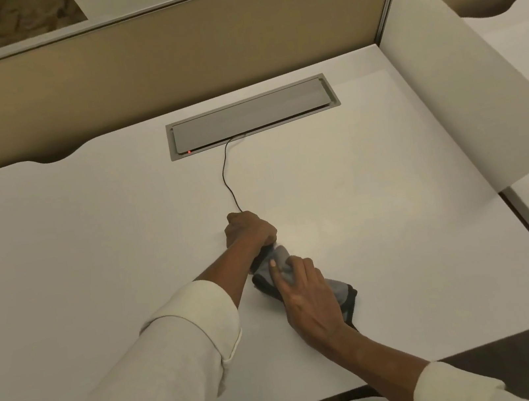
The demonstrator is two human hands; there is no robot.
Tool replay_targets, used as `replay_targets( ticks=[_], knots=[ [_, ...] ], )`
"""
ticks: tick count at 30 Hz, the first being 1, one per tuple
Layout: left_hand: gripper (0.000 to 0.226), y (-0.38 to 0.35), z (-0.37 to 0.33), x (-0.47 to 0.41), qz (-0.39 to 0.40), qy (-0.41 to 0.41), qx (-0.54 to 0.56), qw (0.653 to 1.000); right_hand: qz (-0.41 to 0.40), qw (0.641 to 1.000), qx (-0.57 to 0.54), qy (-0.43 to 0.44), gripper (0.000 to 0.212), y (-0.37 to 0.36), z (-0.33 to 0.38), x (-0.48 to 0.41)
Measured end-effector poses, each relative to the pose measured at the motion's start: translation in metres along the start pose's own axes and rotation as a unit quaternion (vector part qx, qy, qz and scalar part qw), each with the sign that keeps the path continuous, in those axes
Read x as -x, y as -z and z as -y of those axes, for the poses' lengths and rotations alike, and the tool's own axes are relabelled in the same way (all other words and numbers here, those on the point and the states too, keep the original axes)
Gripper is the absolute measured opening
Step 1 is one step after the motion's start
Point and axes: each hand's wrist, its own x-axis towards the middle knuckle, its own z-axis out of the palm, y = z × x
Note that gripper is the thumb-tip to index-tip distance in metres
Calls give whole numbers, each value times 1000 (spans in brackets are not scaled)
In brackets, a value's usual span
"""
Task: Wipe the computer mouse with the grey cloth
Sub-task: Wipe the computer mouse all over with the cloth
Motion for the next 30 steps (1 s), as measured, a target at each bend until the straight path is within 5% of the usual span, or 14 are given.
replay_targets(
  ticks=[5,12,30],
  knots=[
    [73,-2,0,-3,0,4,4,1000,12,1000,-16,18,100,-5,-6,22],
    [67,-3,0,-5,-2,-5,-4,1000,2,999,-20,-34,81,5,-4,-5],
    [66,-3,2,-4,-1,-17,-20,1000,47,999,-5,10,79,7,2,18]
  ],
)
